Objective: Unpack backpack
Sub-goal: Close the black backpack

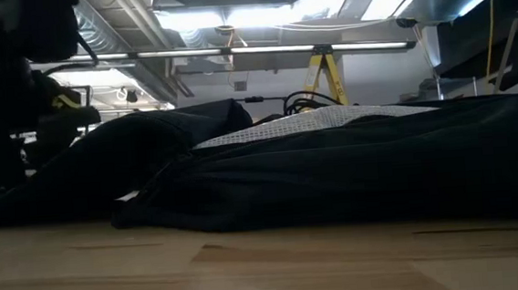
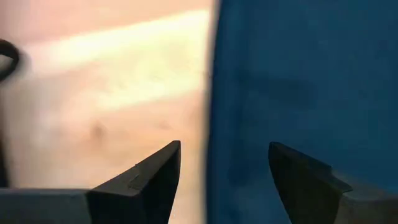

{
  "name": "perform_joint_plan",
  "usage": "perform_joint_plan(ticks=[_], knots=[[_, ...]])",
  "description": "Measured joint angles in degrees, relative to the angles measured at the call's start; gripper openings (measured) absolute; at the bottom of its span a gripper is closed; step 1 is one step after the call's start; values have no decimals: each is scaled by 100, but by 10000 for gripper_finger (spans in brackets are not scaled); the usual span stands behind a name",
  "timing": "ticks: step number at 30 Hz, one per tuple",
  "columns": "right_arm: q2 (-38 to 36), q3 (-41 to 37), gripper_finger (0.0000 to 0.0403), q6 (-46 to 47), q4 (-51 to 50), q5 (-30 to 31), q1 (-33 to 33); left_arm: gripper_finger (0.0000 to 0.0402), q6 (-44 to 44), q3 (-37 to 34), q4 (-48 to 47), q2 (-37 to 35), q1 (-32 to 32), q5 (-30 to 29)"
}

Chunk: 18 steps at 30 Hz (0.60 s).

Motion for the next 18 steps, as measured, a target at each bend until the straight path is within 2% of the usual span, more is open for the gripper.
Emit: perform_joint_plan(ticks=[3,5,8,12,15,18], knots=[[81,0,275,0,0,-10,4,225,57,-139,6,0,189,101],[146,0,275,1,-1,-52,4,225,285,-296,482,0,289,424],[263,0,275,4,-16,-151,4,225,377,-501,985,-20,327,463],[386,0,275,5,-41,-270,4,219,410,-507,1019,-13,327,440],[422,0,275,4,-63,-297,4,192,504,-518,1006,-11,327,457],[420,0,275,4,-64,-295,4,145,585,-518,1015,-11,327,457]])
